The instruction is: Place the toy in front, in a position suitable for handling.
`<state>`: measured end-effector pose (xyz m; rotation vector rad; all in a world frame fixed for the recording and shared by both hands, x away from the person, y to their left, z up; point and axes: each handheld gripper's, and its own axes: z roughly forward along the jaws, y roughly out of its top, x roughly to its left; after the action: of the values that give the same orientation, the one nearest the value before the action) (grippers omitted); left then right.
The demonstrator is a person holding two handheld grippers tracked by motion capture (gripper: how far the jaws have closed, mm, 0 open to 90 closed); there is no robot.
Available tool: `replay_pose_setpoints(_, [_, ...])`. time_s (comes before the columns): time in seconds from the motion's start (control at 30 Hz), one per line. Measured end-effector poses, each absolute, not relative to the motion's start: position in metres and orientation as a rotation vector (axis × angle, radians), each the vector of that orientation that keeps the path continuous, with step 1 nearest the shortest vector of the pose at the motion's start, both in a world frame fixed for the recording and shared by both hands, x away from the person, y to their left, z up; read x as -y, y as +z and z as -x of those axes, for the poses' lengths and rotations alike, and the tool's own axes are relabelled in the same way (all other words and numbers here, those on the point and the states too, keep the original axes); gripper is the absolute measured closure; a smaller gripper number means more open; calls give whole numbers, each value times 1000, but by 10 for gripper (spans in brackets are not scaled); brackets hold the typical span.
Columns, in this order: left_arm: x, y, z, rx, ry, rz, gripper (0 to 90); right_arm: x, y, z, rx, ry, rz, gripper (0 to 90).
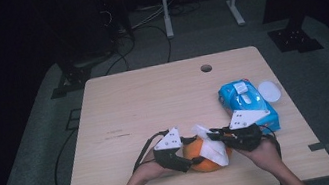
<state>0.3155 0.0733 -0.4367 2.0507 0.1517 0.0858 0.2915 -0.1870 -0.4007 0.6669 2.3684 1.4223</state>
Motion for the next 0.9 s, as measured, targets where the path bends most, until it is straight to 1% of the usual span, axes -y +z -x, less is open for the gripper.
replay_pose_setpoints(0.23, [-71, -436, -315, -143, 81, -2043, 340, 217, -410, -295, -2356, 1409, -794, 824])
replay_pose_setpoints(0.57, [-69, -436, -313, -149, 95, -2048, 340, 185, -400, -288, -2363, 1500, -694, 823])
replay_pose_setpoints(0.7, [-72, -431, -314, -162, 123, -2039, 361, 193, -401, -291, -2350, 1461, -731, 823])
replay_pose_setpoints(0.8, [-72, -430, -315, -175, 115, -2030, 372, 204, -404, -295, -2328, 1438, -795, 823])
replay_pose_setpoints(0.9, [-69, -431, -314, -181, 109, -2028, 373, 202, -404, -293, -2318, 1448, -792, 823])
